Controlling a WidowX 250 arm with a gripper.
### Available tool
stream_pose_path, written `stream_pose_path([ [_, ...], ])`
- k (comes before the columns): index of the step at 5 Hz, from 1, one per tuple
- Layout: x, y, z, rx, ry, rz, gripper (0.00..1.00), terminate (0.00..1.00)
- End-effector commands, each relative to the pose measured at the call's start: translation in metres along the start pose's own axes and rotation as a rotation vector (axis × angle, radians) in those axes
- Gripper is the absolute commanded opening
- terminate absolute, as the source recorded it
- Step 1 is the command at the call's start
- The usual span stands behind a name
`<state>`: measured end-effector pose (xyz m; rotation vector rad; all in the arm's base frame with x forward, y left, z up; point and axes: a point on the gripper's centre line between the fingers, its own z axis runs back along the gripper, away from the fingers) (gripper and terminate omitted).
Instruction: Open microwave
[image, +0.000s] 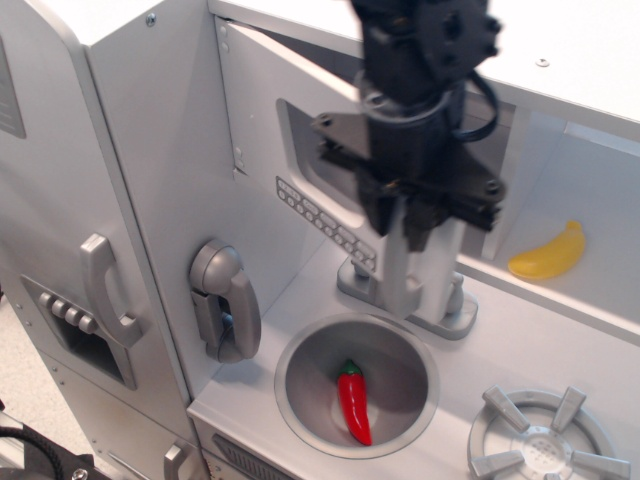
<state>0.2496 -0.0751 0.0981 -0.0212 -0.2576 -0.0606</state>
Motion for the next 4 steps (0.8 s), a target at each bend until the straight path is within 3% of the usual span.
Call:
stream_pose_path([
  [1,-0.018,-0.020,0.018,-0.041,0.218,0.042,1.00,0.00],
  [2,-0.029,-0.050,0.020,-0.078,0.282,0.028,1.00,0.00],
  [3,-0.019,-0.085,0.031,-0.175,0.245,-0.011,1.00,0.00],
  [4,-0.002,-0.103,0.038,-0.193,0.173,-0.028,1.00,0.00],
])
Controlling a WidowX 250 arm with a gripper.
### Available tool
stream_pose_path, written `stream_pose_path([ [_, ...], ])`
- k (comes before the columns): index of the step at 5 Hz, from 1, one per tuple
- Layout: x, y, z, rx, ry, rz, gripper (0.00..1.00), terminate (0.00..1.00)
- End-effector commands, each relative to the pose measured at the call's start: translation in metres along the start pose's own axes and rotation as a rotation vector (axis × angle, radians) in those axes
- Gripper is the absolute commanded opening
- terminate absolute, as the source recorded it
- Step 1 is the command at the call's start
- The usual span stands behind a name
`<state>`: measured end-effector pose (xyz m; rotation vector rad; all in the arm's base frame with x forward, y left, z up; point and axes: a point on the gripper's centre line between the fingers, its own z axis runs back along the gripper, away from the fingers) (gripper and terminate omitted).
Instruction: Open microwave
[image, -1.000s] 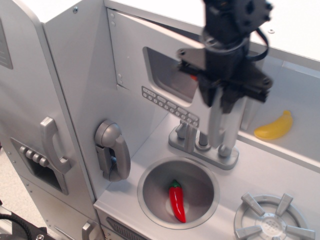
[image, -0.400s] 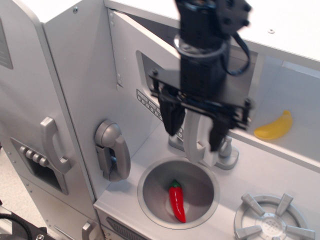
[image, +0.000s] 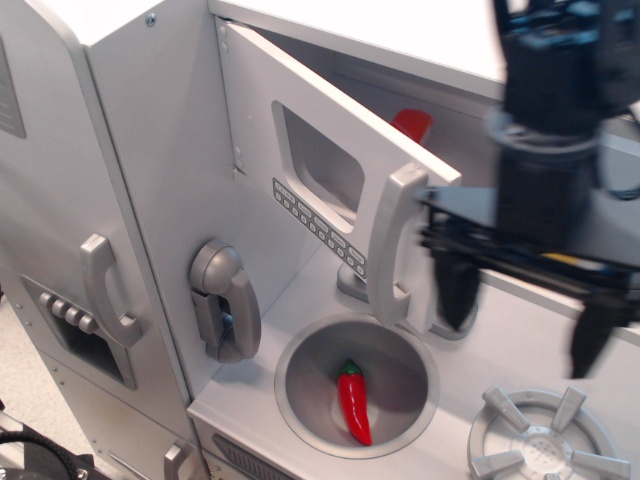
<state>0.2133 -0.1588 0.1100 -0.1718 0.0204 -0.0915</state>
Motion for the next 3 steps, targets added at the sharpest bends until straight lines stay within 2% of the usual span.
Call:
stream_pose_path([
  [1,0.053,-0.014,0.036,0.002,-0.284,0.002,1.00,0.00],
  [2,0.080,0.003,0.035,0.041,-0.323,0.052,1.00,0.00],
  [3,0.094,0.026,0.033,0.064,-0.313,0.102,1.00,0.00],
])
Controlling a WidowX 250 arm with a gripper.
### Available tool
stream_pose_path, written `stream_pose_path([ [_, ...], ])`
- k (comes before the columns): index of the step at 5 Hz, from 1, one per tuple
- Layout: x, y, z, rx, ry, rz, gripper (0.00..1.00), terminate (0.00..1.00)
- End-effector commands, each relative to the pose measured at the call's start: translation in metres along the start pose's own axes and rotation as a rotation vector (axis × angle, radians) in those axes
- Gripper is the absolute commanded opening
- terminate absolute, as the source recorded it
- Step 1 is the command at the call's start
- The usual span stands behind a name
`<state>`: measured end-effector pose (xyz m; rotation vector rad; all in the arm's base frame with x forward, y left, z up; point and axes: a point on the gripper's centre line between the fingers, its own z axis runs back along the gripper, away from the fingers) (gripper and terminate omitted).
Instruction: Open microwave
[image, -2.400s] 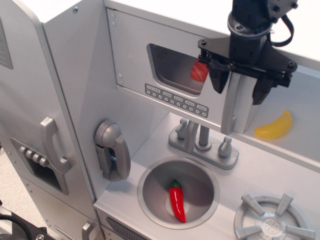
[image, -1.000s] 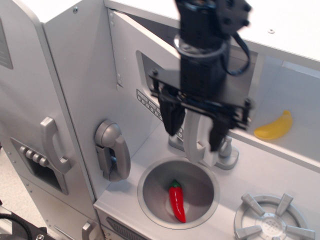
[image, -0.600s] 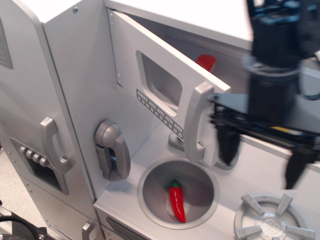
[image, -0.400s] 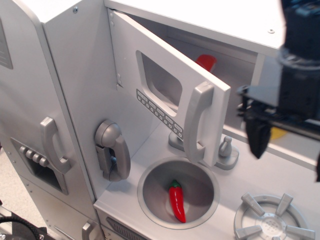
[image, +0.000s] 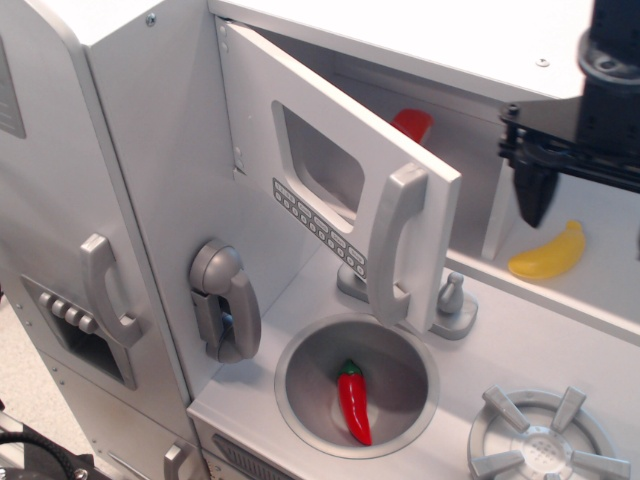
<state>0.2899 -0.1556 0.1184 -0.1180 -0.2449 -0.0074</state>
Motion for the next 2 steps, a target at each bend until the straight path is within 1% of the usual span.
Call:
stream_pose_path([
  [1,0.017,0.039,0.008,0.034,0.023,0.042,1.00,0.00],
  [2,-0.005,0.061,0.016,0.031,0.057,0.018,1.00,0.00],
])
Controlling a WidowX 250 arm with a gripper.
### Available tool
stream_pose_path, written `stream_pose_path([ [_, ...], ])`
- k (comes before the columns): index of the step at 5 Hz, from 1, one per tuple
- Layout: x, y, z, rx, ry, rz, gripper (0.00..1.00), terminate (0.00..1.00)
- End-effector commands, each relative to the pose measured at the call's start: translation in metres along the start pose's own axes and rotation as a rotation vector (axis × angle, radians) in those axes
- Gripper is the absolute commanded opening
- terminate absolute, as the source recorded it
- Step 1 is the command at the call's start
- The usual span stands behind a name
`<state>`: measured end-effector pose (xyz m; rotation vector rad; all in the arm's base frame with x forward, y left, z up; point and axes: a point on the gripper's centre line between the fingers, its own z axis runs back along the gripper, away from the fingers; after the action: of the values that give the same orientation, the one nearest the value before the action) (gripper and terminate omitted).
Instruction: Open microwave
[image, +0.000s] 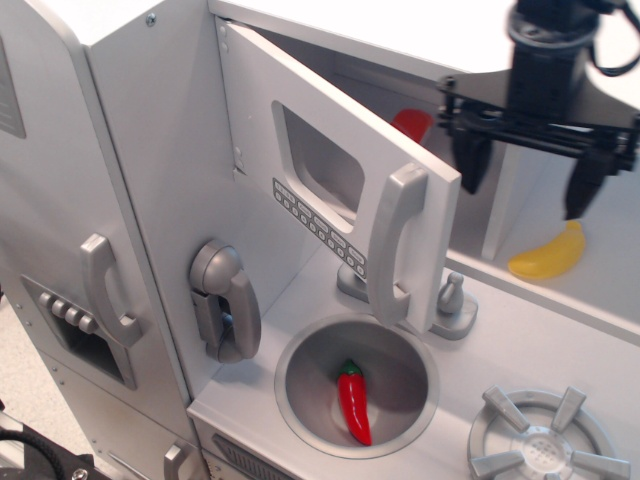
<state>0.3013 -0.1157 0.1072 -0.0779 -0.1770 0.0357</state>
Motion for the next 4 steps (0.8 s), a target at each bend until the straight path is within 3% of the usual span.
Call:
stream_pose_path([
  [1,-0.039,0.039,0.027,-0.036,0.014,-0.047,1.00,0.00],
  [2,-0.067,0.061,0.025,-0.040,0.045,-0.083,1.00,0.00],
  [3,-0.084,0.084,0.027,-0.033,0.026,-0.095,1.00,0.00],
  [4,-0.097,0.114,0.036,-0.028,-0.033,-0.111,1.00,0.00],
])
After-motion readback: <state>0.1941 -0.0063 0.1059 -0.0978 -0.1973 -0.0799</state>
